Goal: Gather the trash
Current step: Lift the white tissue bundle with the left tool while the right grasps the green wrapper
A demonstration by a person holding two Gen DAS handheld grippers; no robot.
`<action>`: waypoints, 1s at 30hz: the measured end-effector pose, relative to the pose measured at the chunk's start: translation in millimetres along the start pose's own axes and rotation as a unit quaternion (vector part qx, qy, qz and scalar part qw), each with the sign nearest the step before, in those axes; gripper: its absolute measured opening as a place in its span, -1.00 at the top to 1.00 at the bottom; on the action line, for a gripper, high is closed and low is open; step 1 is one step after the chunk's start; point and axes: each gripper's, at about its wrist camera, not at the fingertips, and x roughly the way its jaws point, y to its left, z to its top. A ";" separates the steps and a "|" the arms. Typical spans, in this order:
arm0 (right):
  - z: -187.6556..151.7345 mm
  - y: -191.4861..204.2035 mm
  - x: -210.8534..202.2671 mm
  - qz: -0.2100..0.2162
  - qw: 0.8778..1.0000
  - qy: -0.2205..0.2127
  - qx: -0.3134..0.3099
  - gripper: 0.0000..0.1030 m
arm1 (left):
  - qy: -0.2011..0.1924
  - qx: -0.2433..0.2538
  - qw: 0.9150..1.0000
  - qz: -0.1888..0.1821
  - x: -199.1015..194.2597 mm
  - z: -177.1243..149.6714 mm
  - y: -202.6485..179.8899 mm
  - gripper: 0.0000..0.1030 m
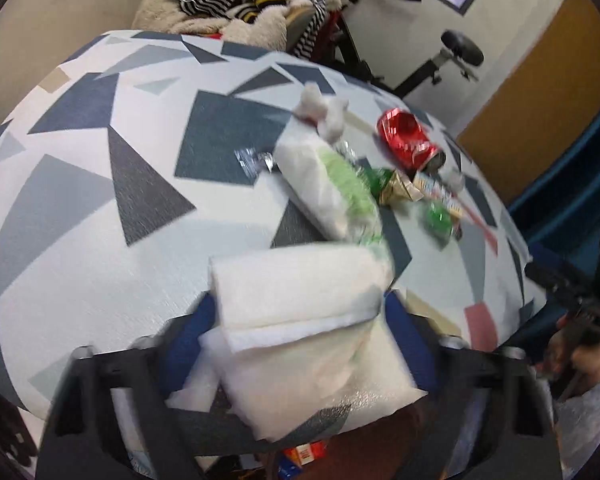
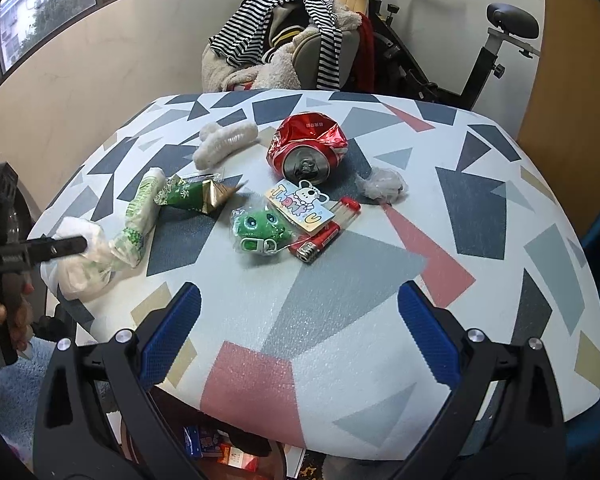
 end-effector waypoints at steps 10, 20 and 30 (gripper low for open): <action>15.2 22.3 17.0 0.044 0.998 -0.001 -0.040 -0.51 | -0.105 0.056 0.993 -0.006 -70.3 22.1 -7.8 0.51; 63.7 95.3 94.8 0.043 0.981 0.012 -0.188 -0.51 | -0.172 0.041 0.984 -0.027 -122.2 44.5 1.7 0.52; 86.5 121.3 160.5 0.040 0.976 0.107 -0.184 -0.53 | -0.191 0.026 0.980 -0.052 -139.4 43.1 8.3 0.52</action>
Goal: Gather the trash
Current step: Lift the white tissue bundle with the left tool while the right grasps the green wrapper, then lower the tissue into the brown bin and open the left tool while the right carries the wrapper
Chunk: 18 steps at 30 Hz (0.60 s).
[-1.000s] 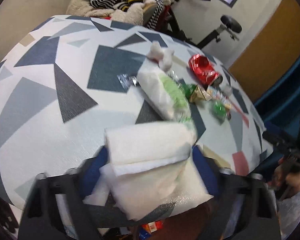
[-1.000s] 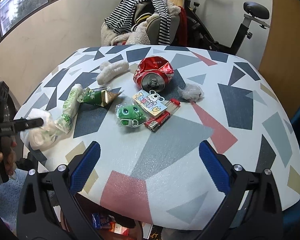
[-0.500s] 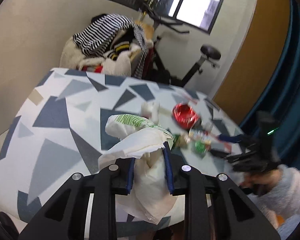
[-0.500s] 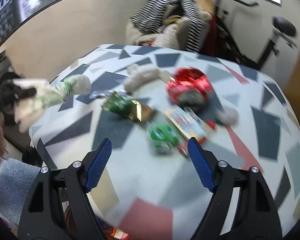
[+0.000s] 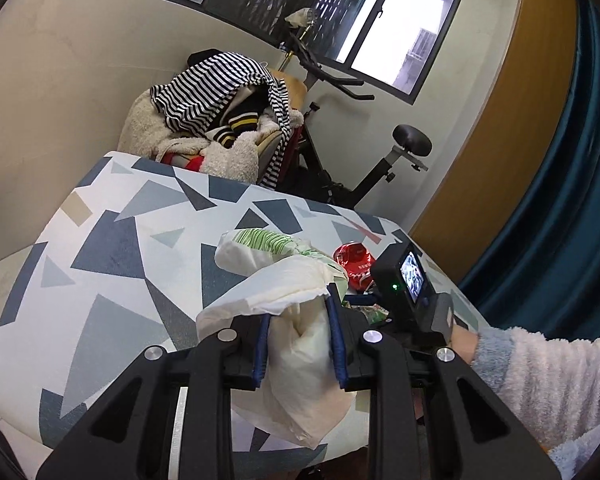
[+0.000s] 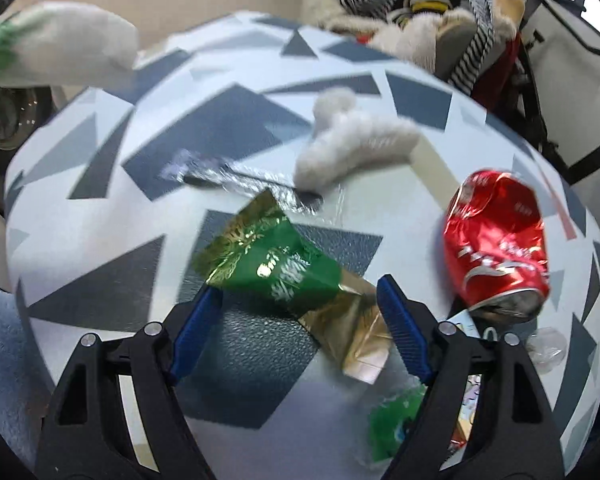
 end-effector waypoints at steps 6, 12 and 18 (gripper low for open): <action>-0.5 0.0 -27.4 0.028 0.999 -0.032 0.022 0.08 | -0.007 -0.004 1.000 -0.010 -10.0 -2.8 -2.1 0.52; -38.3 -5.6 -96.5 0.077 0.985 -0.119 0.099 0.10 | -0.011 0.023 0.999 -0.043 -21.2 -9.5 -23.2 0.52; -87.3 -3.3 -148.8 0.056 0.980 -0.147 0.119 0.11 | 0.013 0.044 0.996 -0.074 -25.0 -26.0 -53.9 0.52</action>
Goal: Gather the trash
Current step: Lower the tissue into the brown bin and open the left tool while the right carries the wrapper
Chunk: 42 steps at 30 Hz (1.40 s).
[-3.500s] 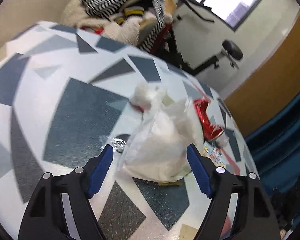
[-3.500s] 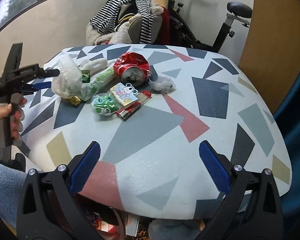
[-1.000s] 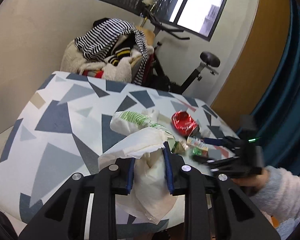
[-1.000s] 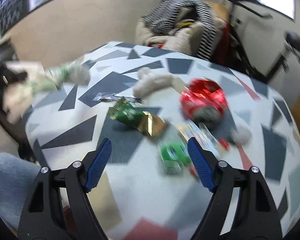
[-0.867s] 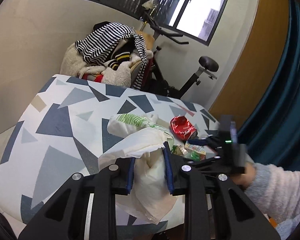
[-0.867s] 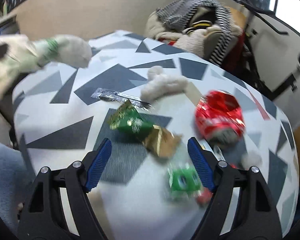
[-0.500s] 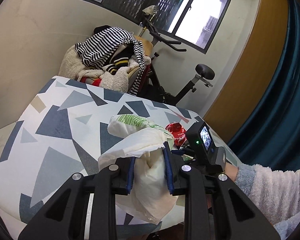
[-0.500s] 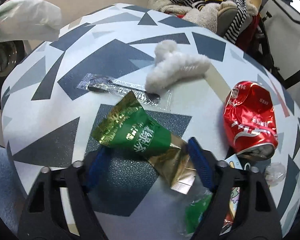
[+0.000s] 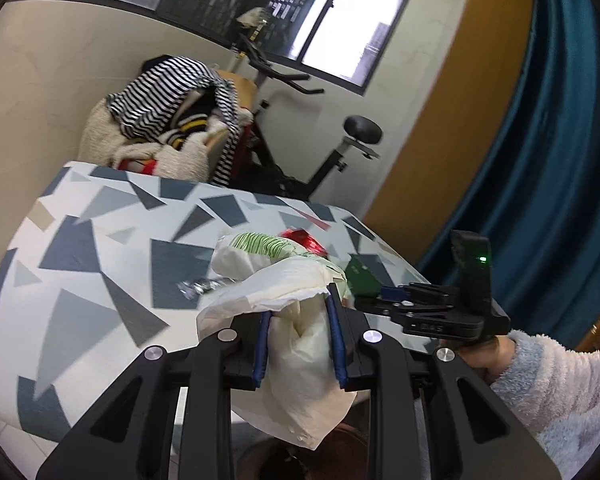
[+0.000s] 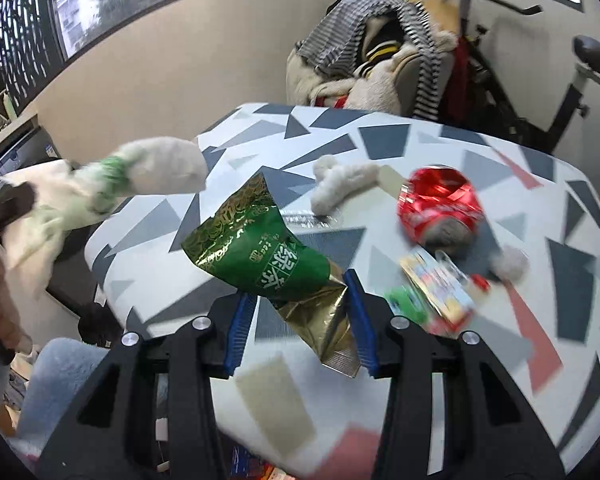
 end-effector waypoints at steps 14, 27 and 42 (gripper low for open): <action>-84.6 -3.9 -99.3 -0.011 0.999 -0.039 0.018 0.11 | 0.114 0.063 0.990 -0.062 10.6 -76.8 -68.3 0.52; -105.1 -12.6 -118.5 0.001 0.997 -0.058 0.048 0.11 | 0.220 0.100 0.965 -0.097 54.9 -145.8 -93.1 0.50; -120.6 -12.5 -108.8 -0.009 0.998 -0.032 0.060 0.11 | 0.245 0.102 0.961 -0.081 87.3 -168.6 -93.7 -0.43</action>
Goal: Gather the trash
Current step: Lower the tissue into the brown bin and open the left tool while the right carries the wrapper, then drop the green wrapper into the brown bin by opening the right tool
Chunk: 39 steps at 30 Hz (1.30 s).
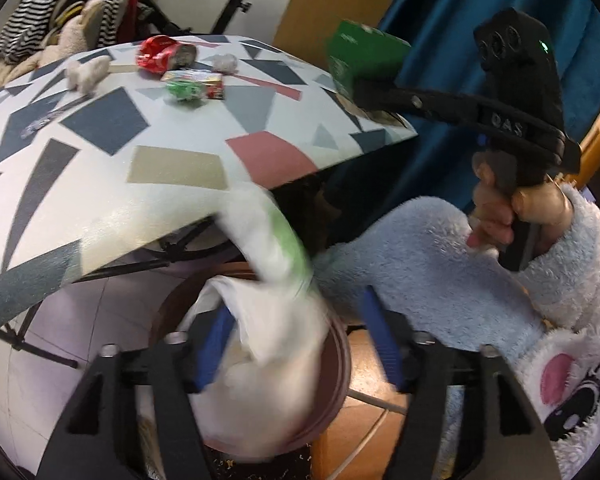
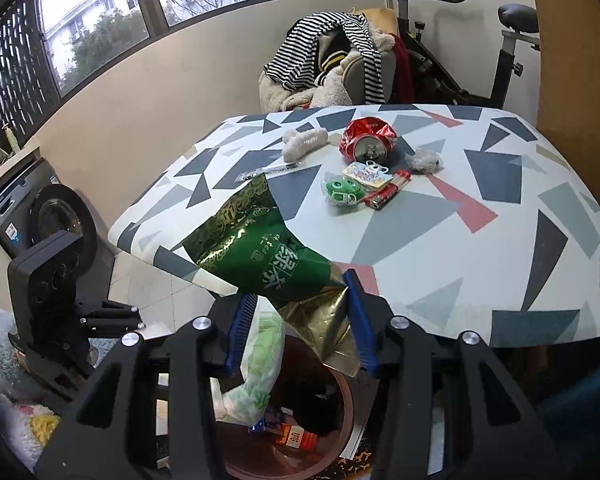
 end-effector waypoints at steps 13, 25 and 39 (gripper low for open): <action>-21.4 14.1 31.4 0.010 0.999 0.047 -0.010 0.11 | -0.110 -0.065 0.987 0.095 -61.5 11.6 23.7 -0.84; -51.1 36.3 72.3 0.011 0.993 0.117 -0.029 0.11 | -0.157 -0.098 0.961 0.208 -104.1 9.9 21.0 -0.89; -46.5 37.2 69.9 -0.036 0.993 0.097 -0.052 -0.88 | -0.143 -0.083 0.954 0.249 -97.8 6.8 22.7 -0.89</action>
